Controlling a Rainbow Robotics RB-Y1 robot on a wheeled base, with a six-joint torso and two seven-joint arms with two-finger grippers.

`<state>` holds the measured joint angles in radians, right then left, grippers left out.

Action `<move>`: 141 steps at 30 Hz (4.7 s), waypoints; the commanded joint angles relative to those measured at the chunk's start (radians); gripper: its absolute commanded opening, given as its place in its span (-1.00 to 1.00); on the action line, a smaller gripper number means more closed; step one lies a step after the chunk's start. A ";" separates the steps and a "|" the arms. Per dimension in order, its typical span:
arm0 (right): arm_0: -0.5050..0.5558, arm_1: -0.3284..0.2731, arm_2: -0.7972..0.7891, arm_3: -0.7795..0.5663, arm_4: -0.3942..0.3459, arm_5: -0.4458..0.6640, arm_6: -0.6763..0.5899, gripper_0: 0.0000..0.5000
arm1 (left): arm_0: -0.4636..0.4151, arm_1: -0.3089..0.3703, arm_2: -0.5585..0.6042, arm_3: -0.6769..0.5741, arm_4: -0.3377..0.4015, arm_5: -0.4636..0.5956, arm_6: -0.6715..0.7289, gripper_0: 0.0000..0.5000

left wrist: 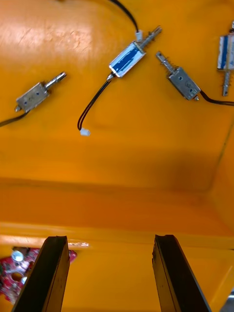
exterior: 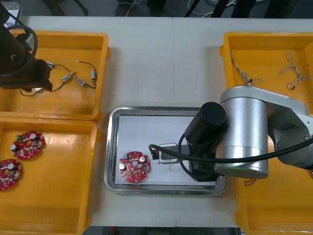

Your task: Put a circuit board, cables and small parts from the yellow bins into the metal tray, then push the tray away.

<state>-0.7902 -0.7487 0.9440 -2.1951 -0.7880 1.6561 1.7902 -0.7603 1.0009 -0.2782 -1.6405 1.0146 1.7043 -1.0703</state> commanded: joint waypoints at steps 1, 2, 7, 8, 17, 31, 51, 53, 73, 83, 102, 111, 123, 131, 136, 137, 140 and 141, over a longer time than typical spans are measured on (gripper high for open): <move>-0.021 0.037 0.025 0.043 0.001 -0.039 0.072 -1.00 | -0.044 0.042 0.053 0.037 0.013 -0.015 -0.181 1.00; -0.021 0.038 0.033 0.055 0.004 -0.050 0.072 -1.00 | -0.047 0.042 0.054 0.044 0.012 -0.015 -0.208 1.00; -0.021 0.038 0.101 0.092 0.055 -0.099 0.072 -1.00 | -0.063 0.042 0.057 0.088 0.010 -0.017 -0.318 1.00; -0.020 0.038 0.119 0.106 0.067 -0.107 0.069 -1.00 | -0.068 0.041 0.057 0.105 0.010 -0.020 -0.344 1.00; -0.015 0.040 0.162 0.163 0.092 -0.167 0.069 -1.00 | -0.108 -0.010 0.062 0.252 -0.071 -0.057 -0.553 1.00; -0.009 0.051 0.162 0.163 0.147 -0.187 0.061 1.00 | -0.142 -0.110 0.109 0.445 -0.142 -0.218 -0.830 1.00; -0.009 0.121 -0.025 0.110 0.171 -0.007 0.037 1.00 | -0.142 -0.165 0.109 0.576 -0.200 -0.331 -0.902 1.00; -0.009 0.140 -0.063 0.103 0.170 0.041 0.032 1.00 | -0.142 -0.168 0.103 0.587 -0.203 -0.336 -0.905 1.00; -0.009 0.152 -0.478 0.006 0.049 0.264 -0.034 1.00 | -0.139 -0.199 0.008 0.705 -0.195 -0.474 -0.905 1.00; -0.007 0.112 -0.665 0.097 0.016 0.264 -0.068 1.00 | -0.139 -0.212 -0.006 0.752 -0.191 -0.503 -0.904 1.00; -0.009 0.026 -0.929 0.264 0.081 0.264 -0.078 1.00 | -0.139 -0.212 -0.006 0.752 -0.189 -0.509 -0.902 -1.00; -0.009 0.015 -0.976 0.334 0.173 0.264 -0.083 1.00 | -0.139 -0.199 0.022 0.748 -0.186 -0.502 -0.895 -1.00; 0.000 0.015 -1.054 0.503 0.204 0.264 -0.081 1.00 | -0.139 -0.154 0.163 0.596 -0.218 -0.259 -0.801 -1.00; 0.002 0.015 -1.059 0.549 0.227 0.264 -0.092 1.00 | -0.139 -0.151 0.163 0.418 -0.255 -0.084 -0.612 -1.00; 0.003 0.015 -1.061 0.571 0.214 0.264 -0.104 1.00 | -0.139 -0.159 0.163 0.291 -0.272 0.011 -0.496 -1.00; 0.005 0.015 -1.061 0.572 0.214 0.264 -0.111 1.00 | -0.139 -0.163 0.163 0.268 -0.271 0.028 -0.468 -1.00; 0.022 0.015 -1.073 0.572 0.211 0.254 -0.123 1.00 | -0.139 -0.179 0.162 0.206 -0.266 0.061 -0.402 -1.00; 0.029 0.015 -1.087 0.572 0.205 0.245 -0.127 1.00 | -0.139 -0.186 0.160 0.185 -0.266 0.074 -0.375 -1.00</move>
<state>-0.7816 -0.6972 -0.0845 -1.6157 -0.5686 1.9160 1.7223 -0.8584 0.8052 -0.1271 -1.3855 0.7543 1.7429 -1.5417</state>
